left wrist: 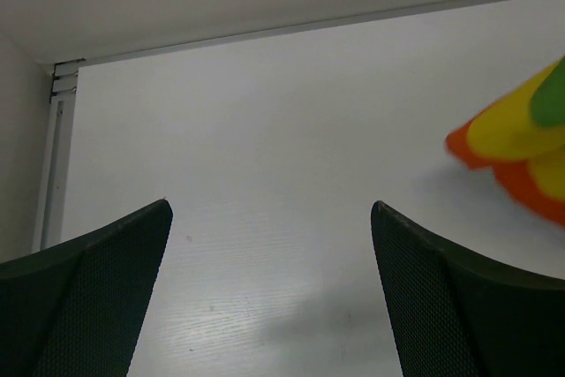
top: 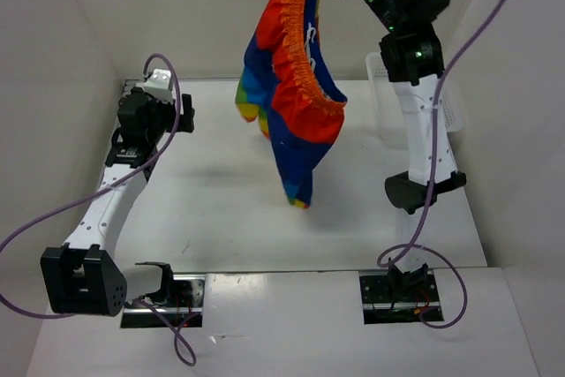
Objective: Fold and stack the shorts
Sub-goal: Move the shorts to the center of the board
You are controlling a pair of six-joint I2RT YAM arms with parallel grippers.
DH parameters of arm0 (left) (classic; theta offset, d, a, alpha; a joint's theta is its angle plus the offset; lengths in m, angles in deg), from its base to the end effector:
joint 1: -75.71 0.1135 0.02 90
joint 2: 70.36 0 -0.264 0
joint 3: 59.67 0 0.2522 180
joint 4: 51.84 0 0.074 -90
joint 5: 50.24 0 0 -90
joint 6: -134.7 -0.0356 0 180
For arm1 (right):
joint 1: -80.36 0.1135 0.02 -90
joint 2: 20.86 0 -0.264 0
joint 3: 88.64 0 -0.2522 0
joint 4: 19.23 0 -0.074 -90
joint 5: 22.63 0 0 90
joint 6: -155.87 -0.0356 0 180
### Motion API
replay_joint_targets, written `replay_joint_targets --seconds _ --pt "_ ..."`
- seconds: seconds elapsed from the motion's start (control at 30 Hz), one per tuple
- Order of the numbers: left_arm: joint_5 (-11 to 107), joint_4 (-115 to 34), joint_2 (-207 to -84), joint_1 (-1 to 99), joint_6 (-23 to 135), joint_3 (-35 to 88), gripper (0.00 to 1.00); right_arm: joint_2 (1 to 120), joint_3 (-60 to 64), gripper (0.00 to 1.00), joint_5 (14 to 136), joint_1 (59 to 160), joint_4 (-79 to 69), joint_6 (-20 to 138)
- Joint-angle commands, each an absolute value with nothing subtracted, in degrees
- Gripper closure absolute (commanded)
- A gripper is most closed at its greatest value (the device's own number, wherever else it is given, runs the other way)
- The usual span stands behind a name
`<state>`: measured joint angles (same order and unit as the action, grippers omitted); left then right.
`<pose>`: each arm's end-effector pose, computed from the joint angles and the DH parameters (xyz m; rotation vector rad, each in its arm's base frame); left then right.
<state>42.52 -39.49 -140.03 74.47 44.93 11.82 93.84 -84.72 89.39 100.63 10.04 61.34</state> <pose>0.2880 -0.0079 0.3490 0.0506 1.7540 -0.0610 0.3160 0.1309 0.6316 -0.4912 0.9536 0.5852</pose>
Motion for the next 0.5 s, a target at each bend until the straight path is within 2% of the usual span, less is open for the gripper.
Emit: replay_joint_targets --seconds 0.0,0.07,0.1,0.2,0.3,0.47 --pt "42.7 -43.4 -139.2 76.2 44.7 11.6 0.0 95.8 -77.2 1.0 76.5 100.9 10.5 54.6" --pt "43.3 -43.4 -140.5 76.8 44.7 11.6 0.0 96.9 -72.4 1.0 69.1 100.9 12.7 56.1" --pt "43.3 -43.4 -141.5 76.8 44.7 12.4 0.0 97.4 -68.1 0.83 63.1 99.9 14.5 57.0" --pt "44.9 -41.6 -143.1 76.8 44.7 14.1 0.0 98.8 -59.7 0.01 56.9 98.4 16.5 60.1" --pt "47.0 -35.5 -143.7 73.2 44.7 14.1 0.0 96.0 -51.5 0.0 60.2 96.9 18.1 60.9" --pt "52.2 -20.2 -139.9 63.2 44.7 8.4 0.0 88.7 -33.3 0.0 79.0 93.9 21.8 60.9"
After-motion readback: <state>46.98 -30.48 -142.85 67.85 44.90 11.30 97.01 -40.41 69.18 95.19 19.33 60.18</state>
